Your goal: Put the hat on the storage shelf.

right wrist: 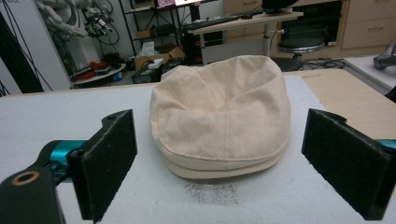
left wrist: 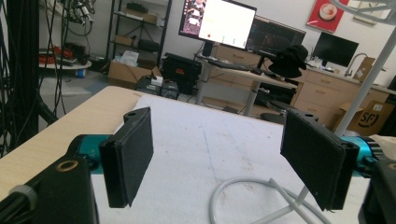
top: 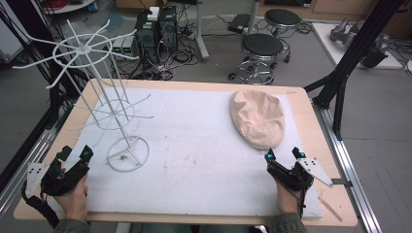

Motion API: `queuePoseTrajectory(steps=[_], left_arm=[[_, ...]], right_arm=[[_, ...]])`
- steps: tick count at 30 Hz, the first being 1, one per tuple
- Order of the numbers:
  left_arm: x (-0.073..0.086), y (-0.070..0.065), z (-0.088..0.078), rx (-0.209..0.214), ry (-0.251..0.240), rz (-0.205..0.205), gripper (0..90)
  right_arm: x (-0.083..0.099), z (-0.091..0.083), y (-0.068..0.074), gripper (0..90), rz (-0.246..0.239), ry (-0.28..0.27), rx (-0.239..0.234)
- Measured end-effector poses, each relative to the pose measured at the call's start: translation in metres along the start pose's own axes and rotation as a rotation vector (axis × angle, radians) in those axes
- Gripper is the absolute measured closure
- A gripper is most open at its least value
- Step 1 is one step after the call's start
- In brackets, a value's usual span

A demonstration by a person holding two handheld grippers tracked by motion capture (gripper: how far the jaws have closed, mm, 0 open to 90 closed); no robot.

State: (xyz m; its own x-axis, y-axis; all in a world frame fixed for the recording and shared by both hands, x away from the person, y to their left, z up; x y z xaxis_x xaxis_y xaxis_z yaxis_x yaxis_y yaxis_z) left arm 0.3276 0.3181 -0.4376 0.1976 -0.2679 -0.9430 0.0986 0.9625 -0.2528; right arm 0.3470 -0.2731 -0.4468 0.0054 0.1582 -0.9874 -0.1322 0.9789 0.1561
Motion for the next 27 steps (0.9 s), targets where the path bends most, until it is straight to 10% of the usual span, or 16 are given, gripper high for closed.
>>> queuePoseTrajectory(steps=[27], left_arm=[[0.0013,-0.0009,0.0017,0.001,0.001,-0.006,25.4]], right_arm=[[-0.0091,0.0001,-0.0023,9.4,-0.010,-0.029,0.024]])
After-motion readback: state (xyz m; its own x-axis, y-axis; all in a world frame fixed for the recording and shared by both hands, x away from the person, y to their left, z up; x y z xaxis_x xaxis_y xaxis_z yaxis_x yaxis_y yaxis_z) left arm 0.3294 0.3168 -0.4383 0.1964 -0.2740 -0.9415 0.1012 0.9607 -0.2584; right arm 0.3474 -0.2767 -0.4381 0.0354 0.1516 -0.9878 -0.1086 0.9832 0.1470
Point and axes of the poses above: each handheld gripper's, and its own axes: z roughly forward along the jaws, x roughly out of its underside, y roughly to its left, the point moved 10 cm from there along z, roughly forward along the jaws, and after that the axes turned 11 degrees about -y, right-handed, at the moved point
